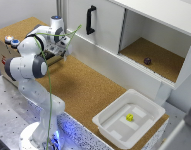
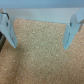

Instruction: Grasp the drawer handle, then close it

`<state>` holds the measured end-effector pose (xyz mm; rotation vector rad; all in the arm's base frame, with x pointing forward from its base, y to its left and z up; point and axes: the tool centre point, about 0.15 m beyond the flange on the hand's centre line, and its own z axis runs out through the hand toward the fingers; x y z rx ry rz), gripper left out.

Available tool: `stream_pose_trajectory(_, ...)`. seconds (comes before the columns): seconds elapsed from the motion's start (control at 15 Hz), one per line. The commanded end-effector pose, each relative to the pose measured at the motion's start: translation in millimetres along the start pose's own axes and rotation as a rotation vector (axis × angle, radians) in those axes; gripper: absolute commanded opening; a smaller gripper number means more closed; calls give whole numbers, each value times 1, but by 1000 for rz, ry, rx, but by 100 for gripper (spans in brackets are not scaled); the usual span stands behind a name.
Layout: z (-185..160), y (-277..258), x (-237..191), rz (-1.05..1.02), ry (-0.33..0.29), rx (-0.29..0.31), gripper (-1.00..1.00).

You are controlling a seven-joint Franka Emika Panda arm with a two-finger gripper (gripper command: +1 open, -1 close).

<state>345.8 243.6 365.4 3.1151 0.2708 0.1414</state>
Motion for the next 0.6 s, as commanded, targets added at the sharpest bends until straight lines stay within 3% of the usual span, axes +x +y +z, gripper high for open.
stream_pose_trajectory(0.0,0,0,0,0,0,0,100)
stream_pose_trajectory(0.13,-2,9,12,76,5,0,100)
stream_pose_trajectory(0.33,-2,31,18,149,-12,-53,100)
stream_pose_trajectory(0.53,-5,53,14,181,3,-52,100)
